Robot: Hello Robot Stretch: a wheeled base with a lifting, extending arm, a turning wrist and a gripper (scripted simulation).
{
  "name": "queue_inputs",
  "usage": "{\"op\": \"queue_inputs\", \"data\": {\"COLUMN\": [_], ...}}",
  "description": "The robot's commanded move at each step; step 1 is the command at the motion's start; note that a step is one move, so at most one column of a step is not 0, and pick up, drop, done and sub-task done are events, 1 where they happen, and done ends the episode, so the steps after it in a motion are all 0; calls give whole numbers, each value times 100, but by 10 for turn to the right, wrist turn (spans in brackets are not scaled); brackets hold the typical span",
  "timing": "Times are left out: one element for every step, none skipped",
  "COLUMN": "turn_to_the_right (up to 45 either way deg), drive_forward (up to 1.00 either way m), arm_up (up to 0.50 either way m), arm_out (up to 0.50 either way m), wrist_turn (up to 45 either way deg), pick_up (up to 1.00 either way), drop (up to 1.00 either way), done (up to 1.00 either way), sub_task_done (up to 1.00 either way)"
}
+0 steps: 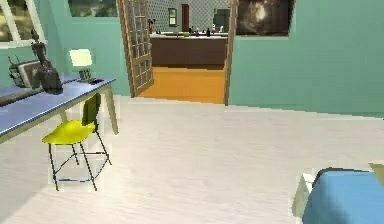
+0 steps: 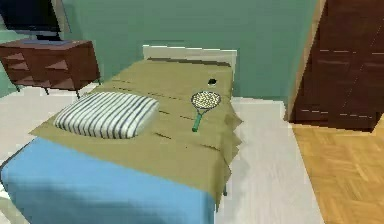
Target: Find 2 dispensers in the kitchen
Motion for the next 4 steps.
{"op": "queue_inputs", "data": {"turn_to_the_right": [0,30,-30,0], "drive_forward": [100,0,0,100], "arm_up": [0,0,0,0], "arm_out": [0,0,0,0], "wrist_turn": [0,0,0,0], "pick_up": [0,0,0,0], "drop": [0,0,0,0], "done": [0,0,0,0], "sub_task_done": [0,0,0,0]}}
